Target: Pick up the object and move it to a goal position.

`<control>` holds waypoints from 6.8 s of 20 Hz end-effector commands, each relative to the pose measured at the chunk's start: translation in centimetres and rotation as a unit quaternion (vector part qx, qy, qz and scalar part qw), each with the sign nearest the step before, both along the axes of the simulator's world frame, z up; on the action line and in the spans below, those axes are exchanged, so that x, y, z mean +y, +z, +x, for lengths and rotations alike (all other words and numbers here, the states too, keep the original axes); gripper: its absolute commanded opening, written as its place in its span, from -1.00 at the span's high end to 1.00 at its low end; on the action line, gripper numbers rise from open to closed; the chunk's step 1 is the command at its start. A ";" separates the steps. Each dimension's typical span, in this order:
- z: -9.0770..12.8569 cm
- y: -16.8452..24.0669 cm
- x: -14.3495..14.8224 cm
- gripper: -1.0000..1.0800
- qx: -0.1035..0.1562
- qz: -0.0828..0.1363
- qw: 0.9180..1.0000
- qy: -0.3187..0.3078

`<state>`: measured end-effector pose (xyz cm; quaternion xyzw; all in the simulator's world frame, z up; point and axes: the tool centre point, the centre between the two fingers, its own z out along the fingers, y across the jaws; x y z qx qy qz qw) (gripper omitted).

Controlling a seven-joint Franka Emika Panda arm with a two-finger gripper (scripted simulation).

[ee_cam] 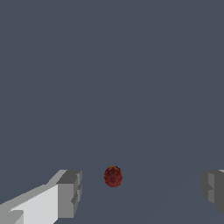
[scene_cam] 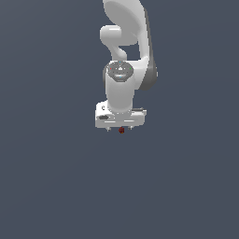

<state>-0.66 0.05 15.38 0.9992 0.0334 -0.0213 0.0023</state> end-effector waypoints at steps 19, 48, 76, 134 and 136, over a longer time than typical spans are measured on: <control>-0.3 -0.4 0.1 -0.92 -0.005 0.015 1.000 0.010; -7.5 -8.4 1.1 -0.92 -0.018 0.010 0.948 0.319; -8.0 -13.7 1.2 1.00 -0.019 0.010 0.943 0.333; 0.6 16.4 -14.3 1.00 -0.019 0.010 0.943 0.333; 0.7 16.5 -14.3 1.00 -0.019 0.010 0.943 0.333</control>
